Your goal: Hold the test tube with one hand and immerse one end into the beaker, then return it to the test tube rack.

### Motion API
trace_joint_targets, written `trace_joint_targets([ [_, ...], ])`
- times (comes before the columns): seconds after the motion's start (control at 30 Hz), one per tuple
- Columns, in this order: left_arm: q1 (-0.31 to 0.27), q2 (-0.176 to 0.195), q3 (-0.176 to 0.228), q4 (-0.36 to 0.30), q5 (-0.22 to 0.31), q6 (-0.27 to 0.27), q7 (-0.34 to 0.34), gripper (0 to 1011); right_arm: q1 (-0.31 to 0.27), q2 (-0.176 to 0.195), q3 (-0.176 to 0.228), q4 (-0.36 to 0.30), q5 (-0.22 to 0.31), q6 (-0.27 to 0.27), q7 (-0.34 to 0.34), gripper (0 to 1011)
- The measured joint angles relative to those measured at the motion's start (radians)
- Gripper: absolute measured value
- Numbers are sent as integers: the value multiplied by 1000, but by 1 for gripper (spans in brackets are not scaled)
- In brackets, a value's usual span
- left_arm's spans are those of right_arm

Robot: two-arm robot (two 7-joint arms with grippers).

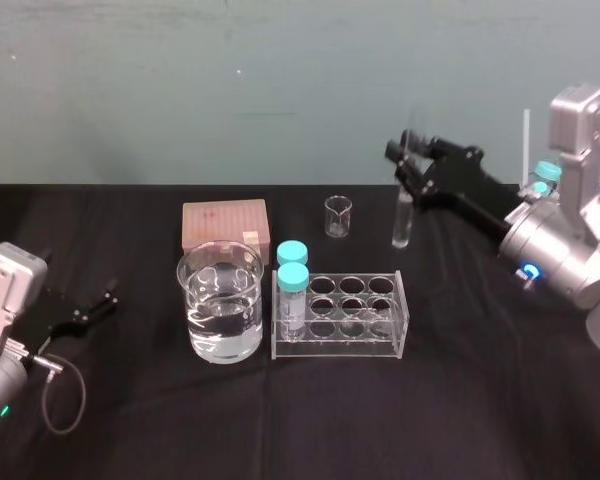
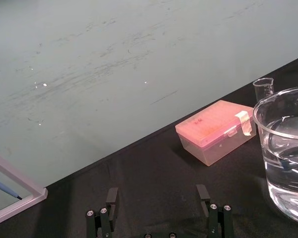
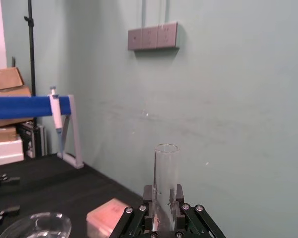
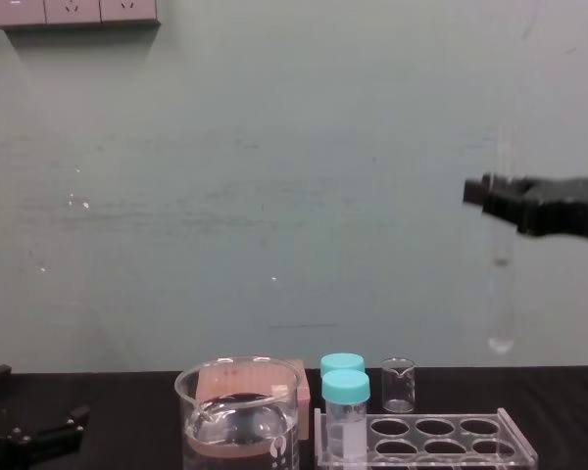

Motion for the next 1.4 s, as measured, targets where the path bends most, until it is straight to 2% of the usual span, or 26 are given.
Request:
trace_joint_targets([
  [0.23,0,0,0,0,0,0,0,1000,-4,15,25,-35,-9,21,-39,236],
  [0.57,0,0,0,0,0,0,0,1000,-10,0,47,-24,-26,57,-92,236],
  [1.4,0,0,0,0,0,0,0,1000,-5,-20,52,-4,-39,67,-83,236],
])
